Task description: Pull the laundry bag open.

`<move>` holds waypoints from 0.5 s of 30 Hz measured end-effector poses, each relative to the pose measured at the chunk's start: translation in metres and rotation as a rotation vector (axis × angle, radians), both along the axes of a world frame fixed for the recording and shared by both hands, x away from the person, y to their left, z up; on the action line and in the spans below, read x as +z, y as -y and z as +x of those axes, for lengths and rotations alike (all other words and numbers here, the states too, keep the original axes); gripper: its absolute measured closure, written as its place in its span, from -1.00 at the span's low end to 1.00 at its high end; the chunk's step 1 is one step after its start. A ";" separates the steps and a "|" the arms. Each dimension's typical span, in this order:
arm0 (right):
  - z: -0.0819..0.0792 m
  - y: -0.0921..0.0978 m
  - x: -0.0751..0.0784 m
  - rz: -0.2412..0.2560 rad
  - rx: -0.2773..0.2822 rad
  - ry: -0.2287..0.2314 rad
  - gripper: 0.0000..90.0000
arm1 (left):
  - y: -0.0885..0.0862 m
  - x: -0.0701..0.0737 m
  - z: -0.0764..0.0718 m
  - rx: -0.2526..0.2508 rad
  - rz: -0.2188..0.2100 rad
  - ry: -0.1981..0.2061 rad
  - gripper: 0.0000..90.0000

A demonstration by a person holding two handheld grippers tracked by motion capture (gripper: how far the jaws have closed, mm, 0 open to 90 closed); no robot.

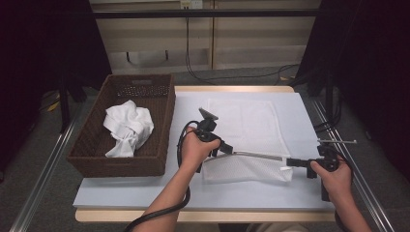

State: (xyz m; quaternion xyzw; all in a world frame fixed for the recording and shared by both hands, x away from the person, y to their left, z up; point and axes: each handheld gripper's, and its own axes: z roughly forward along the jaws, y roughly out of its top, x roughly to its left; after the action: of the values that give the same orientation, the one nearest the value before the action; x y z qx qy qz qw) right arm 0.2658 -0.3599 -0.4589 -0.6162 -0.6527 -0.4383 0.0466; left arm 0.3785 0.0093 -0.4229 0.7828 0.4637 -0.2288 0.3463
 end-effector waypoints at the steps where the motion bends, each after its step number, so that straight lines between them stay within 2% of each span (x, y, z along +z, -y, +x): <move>1: 0.000 0.000 0.000 -0.004 -0.002 0.002 0.95 | 0.000 0.000 0.000 -0.010 0.005 0.001 0.93; 6: 0.000 -0.001 0.000 -0.001 -0.002 0.004 0.95 | -0.001 0.000 0.000 0.001 -0.006 -0.005 0.93; 7: 0.000 -0.001 0.000 -0.001 -0.003 0.008 0.94 | -0.003 0.000 0.000 -0.010 -0.002 -0.005 0.93; 11: 0.000 -0.002 0.000 -0.001 0.004 0.001 0.95 | -0.004 0.000 0.000 0.000 0.010 -0.003 0.93; 12: 0.000 -0.003 0.000 -0.005 0.002 0.001 0.95 | -0.005 0.000 0.001 -0.014 0.032 0.006 0.93; 13: 0.000 -0.002 0.000 -0.018 -0.001 0.004 0.95 | -0.005 0.000 0.001 -0.001 0.022 0.002 0.93; 15: 0.000 -0.001 0.000 0.000 0.001 0.002 0.95 | -0.008 0.001 0.001 -0.003 0.022 0.004 0.93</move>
State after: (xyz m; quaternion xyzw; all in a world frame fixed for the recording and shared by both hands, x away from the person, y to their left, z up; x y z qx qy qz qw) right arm 0.2657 -0.3593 -0.4590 -0.6154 -0.6529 -0.4392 0.0461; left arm 0.3800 0.0174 -0.4216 0.7875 0.4645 -0.2228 0.3383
